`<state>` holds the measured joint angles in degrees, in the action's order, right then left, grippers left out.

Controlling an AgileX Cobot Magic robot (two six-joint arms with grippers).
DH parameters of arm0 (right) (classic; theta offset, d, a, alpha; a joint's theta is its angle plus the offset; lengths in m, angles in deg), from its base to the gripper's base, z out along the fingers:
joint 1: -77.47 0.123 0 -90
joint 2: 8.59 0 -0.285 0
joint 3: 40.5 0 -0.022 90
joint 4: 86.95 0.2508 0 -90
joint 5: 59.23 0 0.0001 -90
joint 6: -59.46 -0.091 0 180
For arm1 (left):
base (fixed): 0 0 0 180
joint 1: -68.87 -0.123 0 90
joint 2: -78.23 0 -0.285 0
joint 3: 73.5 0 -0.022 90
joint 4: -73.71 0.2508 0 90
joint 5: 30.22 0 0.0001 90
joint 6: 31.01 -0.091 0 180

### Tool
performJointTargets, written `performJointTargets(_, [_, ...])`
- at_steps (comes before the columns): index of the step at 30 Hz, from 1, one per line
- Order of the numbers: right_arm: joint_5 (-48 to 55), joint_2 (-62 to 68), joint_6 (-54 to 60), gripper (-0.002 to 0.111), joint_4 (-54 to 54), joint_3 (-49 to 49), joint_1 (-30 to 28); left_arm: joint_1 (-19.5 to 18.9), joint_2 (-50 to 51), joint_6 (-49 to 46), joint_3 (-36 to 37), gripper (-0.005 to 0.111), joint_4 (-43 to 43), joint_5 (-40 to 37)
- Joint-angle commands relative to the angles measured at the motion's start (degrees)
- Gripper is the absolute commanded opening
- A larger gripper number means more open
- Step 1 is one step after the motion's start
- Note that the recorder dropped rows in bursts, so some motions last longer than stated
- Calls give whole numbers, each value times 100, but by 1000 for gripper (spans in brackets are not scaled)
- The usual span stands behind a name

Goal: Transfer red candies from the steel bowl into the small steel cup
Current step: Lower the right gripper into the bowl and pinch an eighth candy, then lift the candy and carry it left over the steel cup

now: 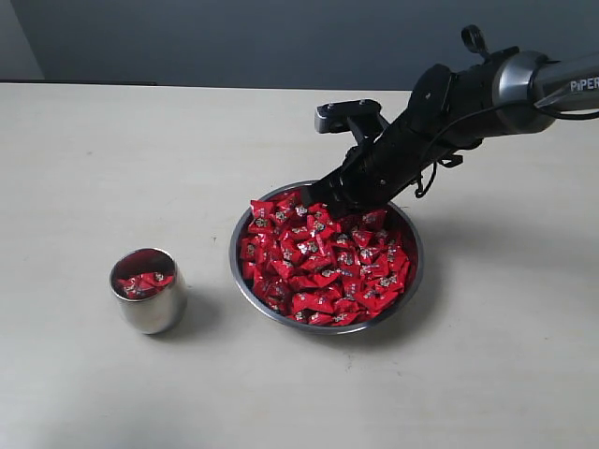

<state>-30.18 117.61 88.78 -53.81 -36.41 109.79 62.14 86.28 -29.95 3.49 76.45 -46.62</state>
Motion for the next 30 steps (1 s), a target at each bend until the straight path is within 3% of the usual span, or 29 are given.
performJointTargets(1, [-34,8,71,-1,-30,-31,-26,-3,-26,6,22,0,-13,9])
performJointTargets(17, [-98,-414,71,-1,-212,-31,-26,-3,-26,6,22,0,-13,9])
performJointTargets(30, [275,-1237,-486,-1,-978,-31,-26,-3,-26,6,22,0,-13,9])
